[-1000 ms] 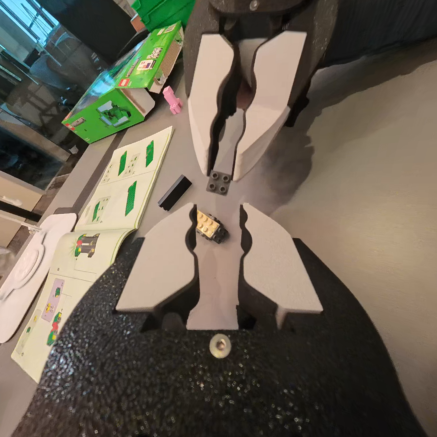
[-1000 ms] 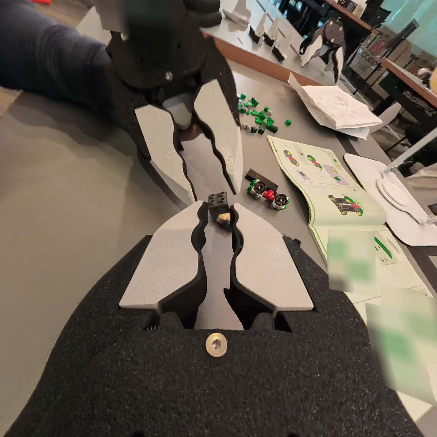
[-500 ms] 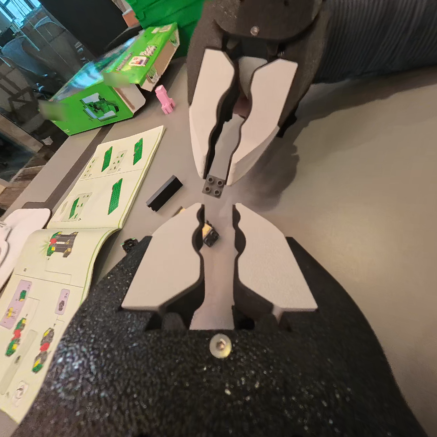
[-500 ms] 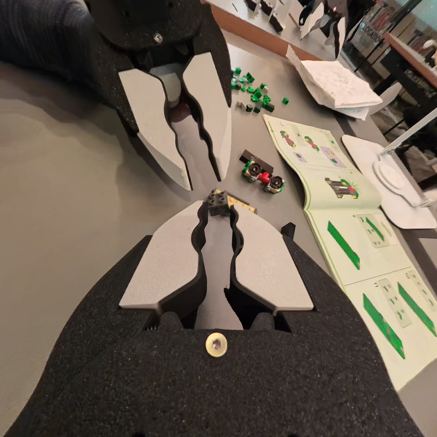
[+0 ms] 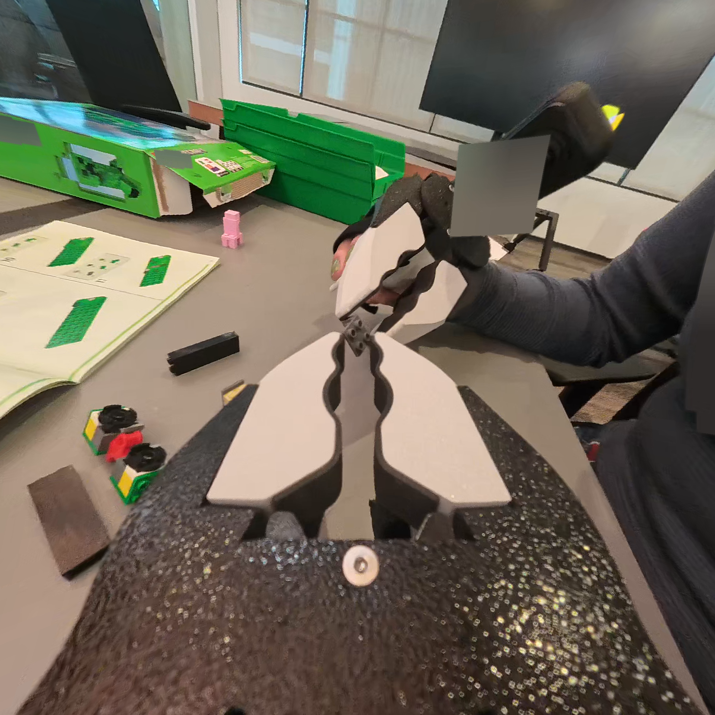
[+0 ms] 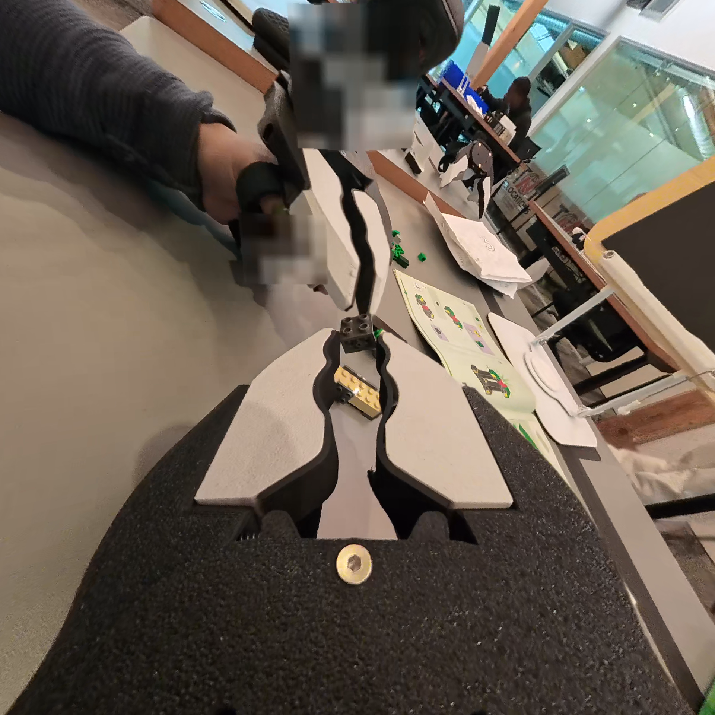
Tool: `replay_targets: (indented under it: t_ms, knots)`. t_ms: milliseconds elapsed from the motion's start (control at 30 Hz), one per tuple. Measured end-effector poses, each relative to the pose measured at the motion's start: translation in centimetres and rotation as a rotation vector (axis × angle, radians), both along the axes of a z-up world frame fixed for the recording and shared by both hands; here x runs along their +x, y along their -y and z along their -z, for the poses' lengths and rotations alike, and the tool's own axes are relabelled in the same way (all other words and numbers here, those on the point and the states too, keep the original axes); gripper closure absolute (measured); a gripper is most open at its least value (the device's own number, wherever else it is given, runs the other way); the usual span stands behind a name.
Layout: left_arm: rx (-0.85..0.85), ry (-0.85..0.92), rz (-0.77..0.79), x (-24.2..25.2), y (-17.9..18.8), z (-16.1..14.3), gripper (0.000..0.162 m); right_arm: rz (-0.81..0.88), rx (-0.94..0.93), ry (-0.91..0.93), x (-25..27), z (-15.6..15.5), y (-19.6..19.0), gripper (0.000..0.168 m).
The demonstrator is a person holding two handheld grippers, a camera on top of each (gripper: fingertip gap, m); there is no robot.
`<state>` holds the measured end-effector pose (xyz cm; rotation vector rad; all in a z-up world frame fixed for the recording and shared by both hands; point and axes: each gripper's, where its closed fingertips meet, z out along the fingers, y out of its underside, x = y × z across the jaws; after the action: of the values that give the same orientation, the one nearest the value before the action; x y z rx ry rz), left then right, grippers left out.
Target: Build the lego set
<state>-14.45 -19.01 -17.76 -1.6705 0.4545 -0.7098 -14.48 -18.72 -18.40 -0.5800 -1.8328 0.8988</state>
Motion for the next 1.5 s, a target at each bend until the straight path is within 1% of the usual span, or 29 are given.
replay_targets:
  t_ms: [100, 200, 300, 400, 533, 633, 733, 867, 900, 933, 1000, 1133, 1300, 1367, 1433, 1500]
  knots:
    - [0.006, -0.026, -0.015, -0.2, -0.1, 0.2, 0.161, -0.003, 0.004, 0.004, -0.1, 0.2, 0.1, 0.151]
    - [-0.005, -0.01, -0.004, -0.2, 0.0, 0.2, 0.161, -0.006, 0.007, 0.002, 0.0, 0.2, 0.1, 0.151]
    - [-0.021, 0.007, 0.008, -0.1, 0.0, 0.3, 0.156, -0.009, 0.0, -0.015, 0.0, -0.2, 0.2, 0.151]
    - [-0.042, 0.031, 0.034, 0.2, 0.1, 0.4, 0.148, -0.018, -0.013, -0.018, 0.2, -0.4, 0.2, 0.151]
    - [-0.057, 0.091, 0.057, 0.3, 0.2, 0.0, 0.148, -0.031, -0.028, -0.026, 0.3, -0.7, 0.4, 0.152]
    - [-0.064, 0.113, 0.048, 0.0, 0.1, -0.1, 0.143, -0.049, -0.035, -0.023, 0.4, -0.7, 0.7, 0.152]
    - [-0.09, 0.143, 0.083, 0.4, 0.3, -0.1, 0.142, -0.064, -0.041, -0.017, 0.4, -0.6, 1.1, 0.152]
    - [-0.116, 0.132, 0.097, 0.6, 0.4, 0.3, 0.149, -0.068, -0.034, 0.0, 0.4, -0.3, 1.1, 0.152]
    - [-0.115, 0.135, 0.095, 0.5, 0.4, 0.2, 0.154, -0.071, -0.033, 0.003, 0.4, -0.2, 1.1, 0.152]
    - [-0.115, 0.145, 0.101, 0.4, 0.5, 0.1, 0.155, -0.068, -0.028, 0.007, 0.3, -0.1, 1.1, 0.152]
    - [-0.128, 0.165, 0.107, 0.4, 0.5, 0.0, 0.157, -0.054, 0.0, 0.017, 0.2, 0.3, 1.0, 0.152]
    - [-0.152, 0.174, 0.054, -0.1, 0.0, 0.4, 0.159, 0.031, 0.068, 0.02, -0.5, 0.8, 0.1, 0.15]
    - [-0.177, 0.128, -0.015, -0.6, -0.6, 1.1, 0.159, 0.068, 0.092, 0.056, -0.9, 1.2, 0.3, 0.142]
    - [-0.186, 0.105, -0.016, -0.3, -0.7, 1.4, 0.159, 0.094, 0.152, 0.071, -1.1, 1.7, 0.1, 0.143]
    - [-0.194, 0.085, -0.017, 0.0, -0.7, 1.7, 0.159, 0.121, 0.218, 0.079, -1.2, 2.3, -0.3, 0.15]
    - [-0.189, 0.061, -0.039, -0.1, -0.9, 1.9, 0.159, 0.135, 0.244, 0.085, -1.3, 2.6, -0.5, 0.15]
